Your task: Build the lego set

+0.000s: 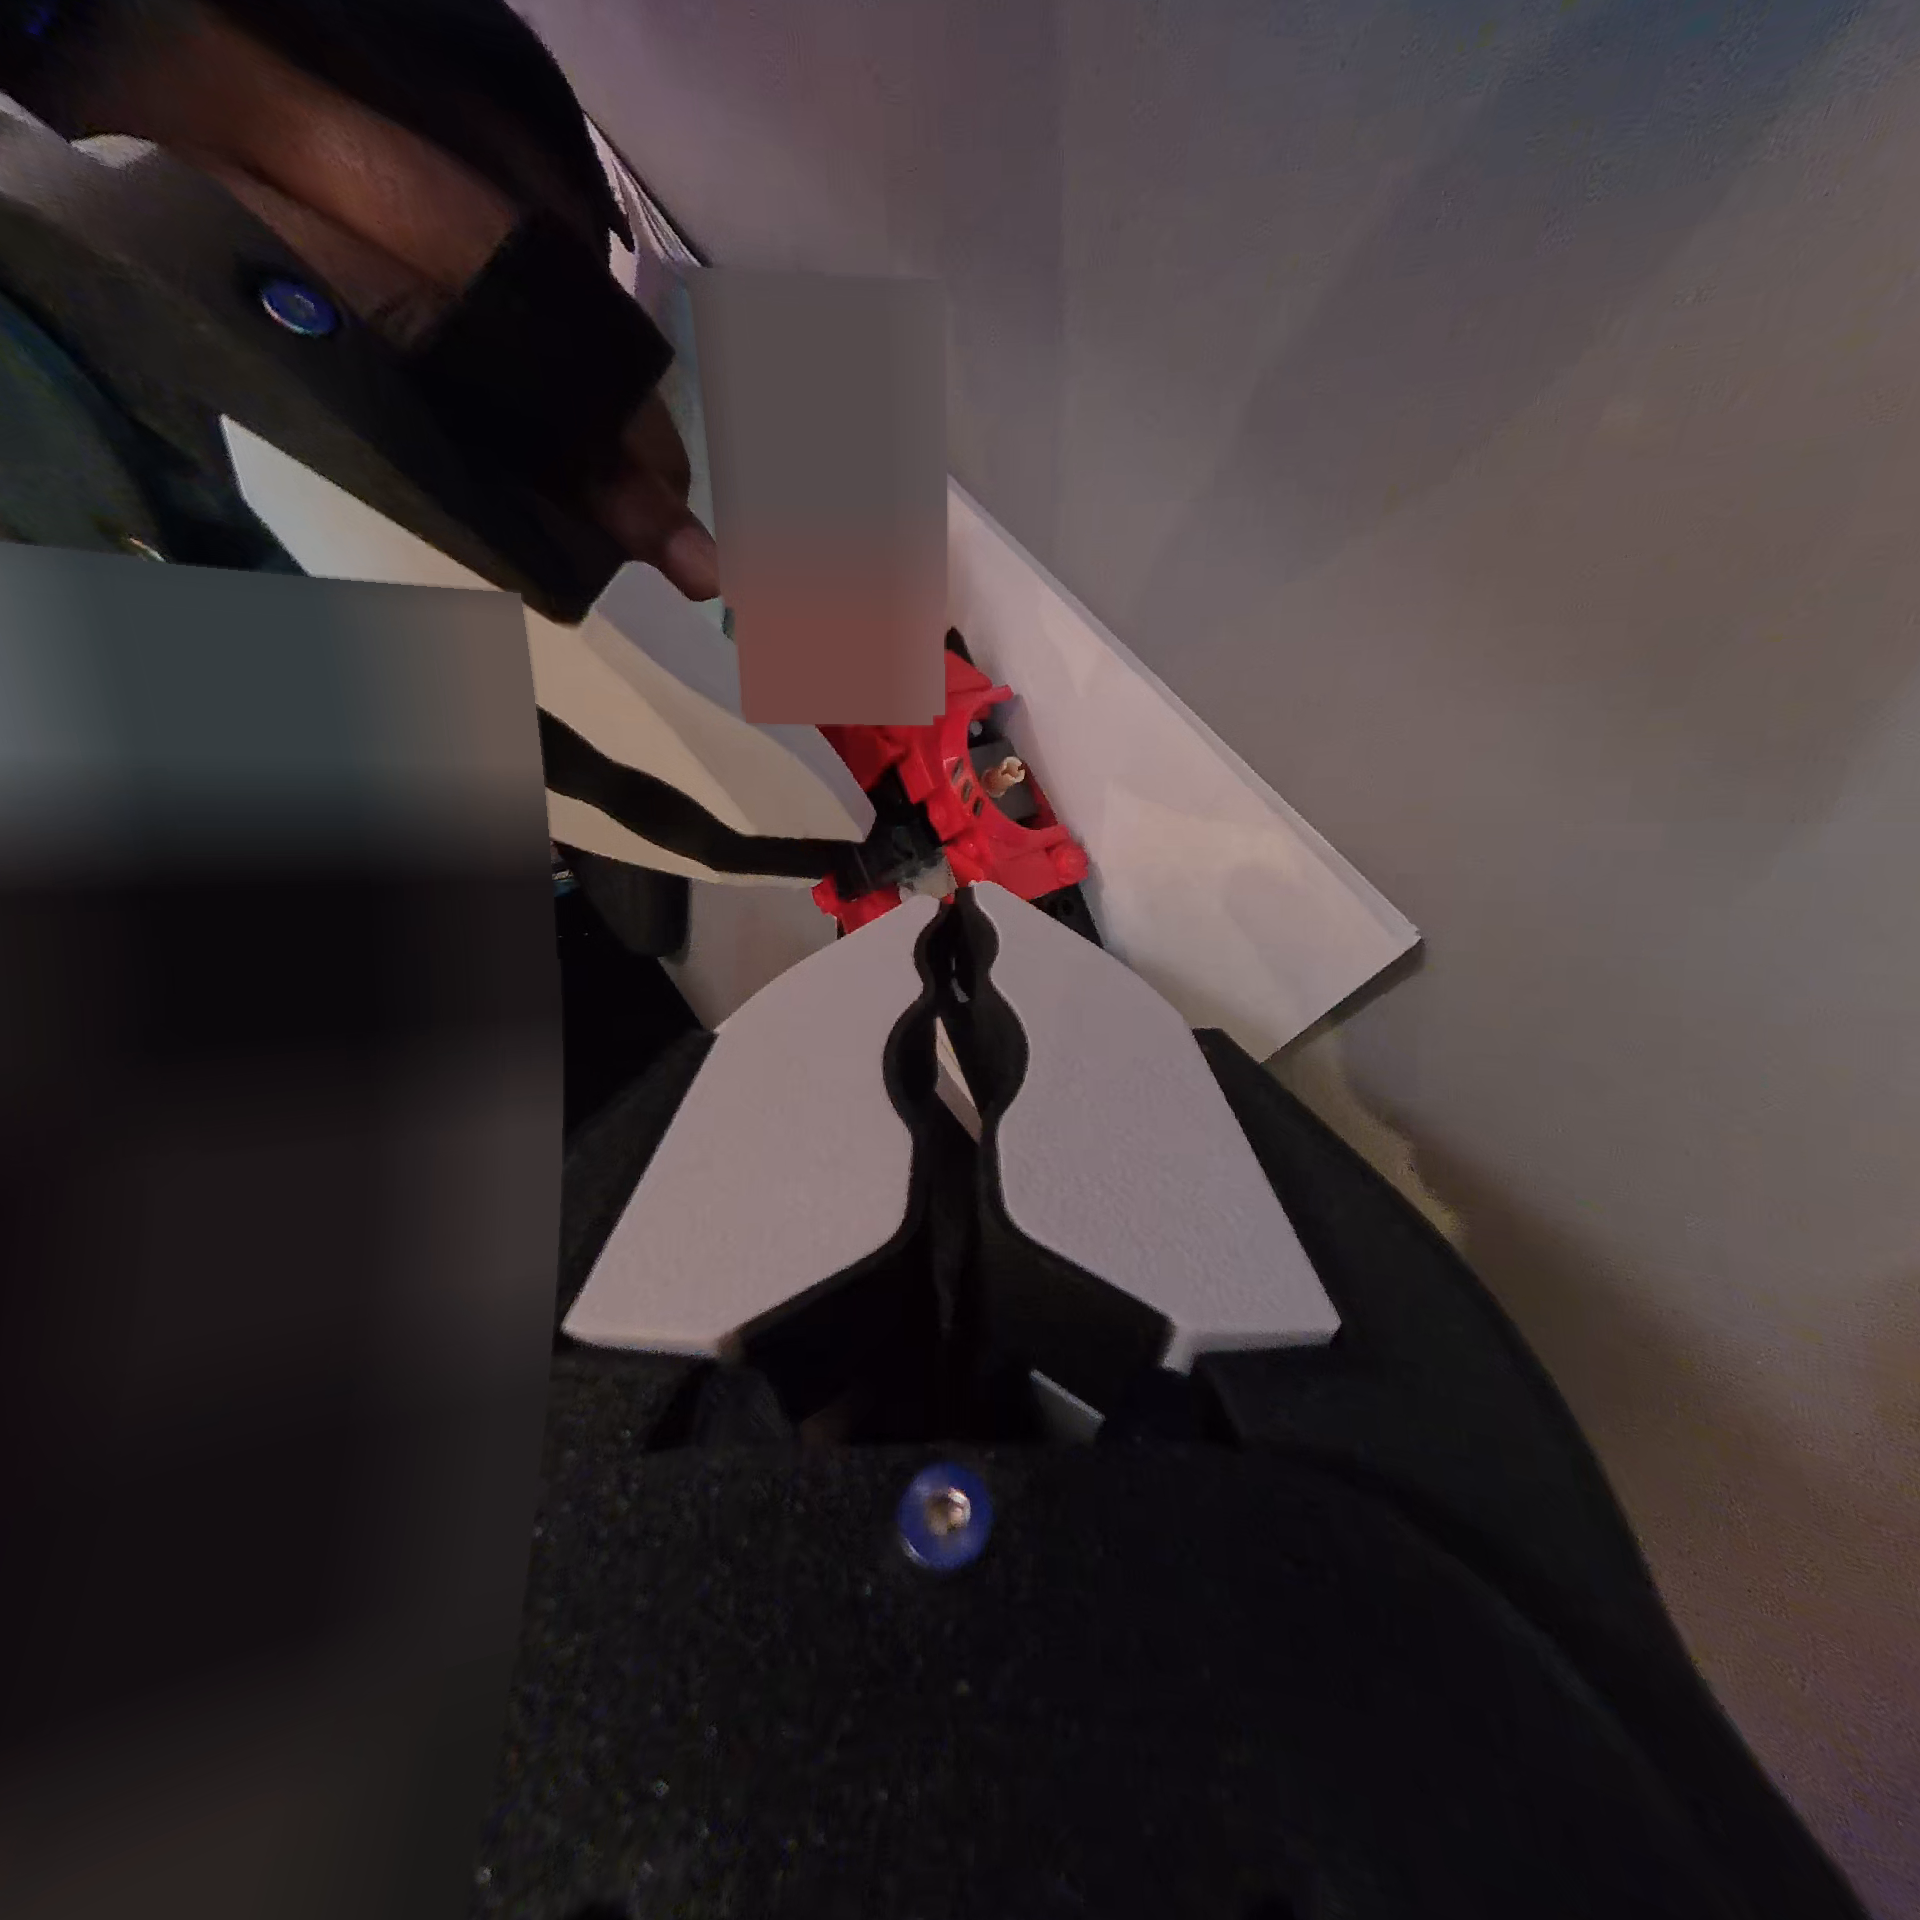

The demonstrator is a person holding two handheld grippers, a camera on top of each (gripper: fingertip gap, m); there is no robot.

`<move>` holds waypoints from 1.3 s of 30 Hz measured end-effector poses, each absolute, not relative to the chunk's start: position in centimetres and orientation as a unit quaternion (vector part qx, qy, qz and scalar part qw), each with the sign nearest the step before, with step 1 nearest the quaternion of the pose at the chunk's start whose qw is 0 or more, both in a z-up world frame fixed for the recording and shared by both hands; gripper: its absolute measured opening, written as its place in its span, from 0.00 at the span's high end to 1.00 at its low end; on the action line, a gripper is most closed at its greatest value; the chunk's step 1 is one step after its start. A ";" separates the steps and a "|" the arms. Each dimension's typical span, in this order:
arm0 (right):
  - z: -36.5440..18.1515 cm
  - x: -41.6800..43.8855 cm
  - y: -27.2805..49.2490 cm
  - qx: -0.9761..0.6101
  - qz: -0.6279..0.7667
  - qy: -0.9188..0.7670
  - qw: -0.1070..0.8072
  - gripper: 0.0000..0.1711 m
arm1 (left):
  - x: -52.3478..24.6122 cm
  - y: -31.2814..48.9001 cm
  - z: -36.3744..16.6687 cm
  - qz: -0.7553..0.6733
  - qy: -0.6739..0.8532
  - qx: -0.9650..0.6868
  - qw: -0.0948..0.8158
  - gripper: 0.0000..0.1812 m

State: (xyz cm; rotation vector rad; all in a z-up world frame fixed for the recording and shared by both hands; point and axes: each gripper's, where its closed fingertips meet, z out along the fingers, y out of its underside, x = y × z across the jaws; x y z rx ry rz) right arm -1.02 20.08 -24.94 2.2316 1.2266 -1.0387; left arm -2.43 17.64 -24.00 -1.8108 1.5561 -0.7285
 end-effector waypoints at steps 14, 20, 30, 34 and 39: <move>-25.3 -1.4 20.3 0.799 -0.362 0.442 0.187 1.00 | -2.0 17.7 -24.2 -0.273 0.595 -0.688 0.312 0.91; -25.3 -1.4 20.2 0.799 -0.357 0.446 0.186 1.00 | -1.8 17.7 -24.4 -0.270 0.597 -0.689 0.309 0.91; -25.3 -1.5 20.2 0.800 -0.355 0.447 0.183 1.00 | -1.5 17.9 -24.6 -0.264 0.598 -0.692 0.307 0.90; -25.3 -1.5 20.2 0.800 -0.357 0.445 0.184 1.00 | -1.4 17.9 -24.7 -0.261 0.599 -0.692 0.305 0.90; -25.3 -1.4 20.2 0.800 -0.356 0.447 0.185 1.00 | -1.4 17.9 -24.8 -0.261 0.600 -0.693 0.304 0.90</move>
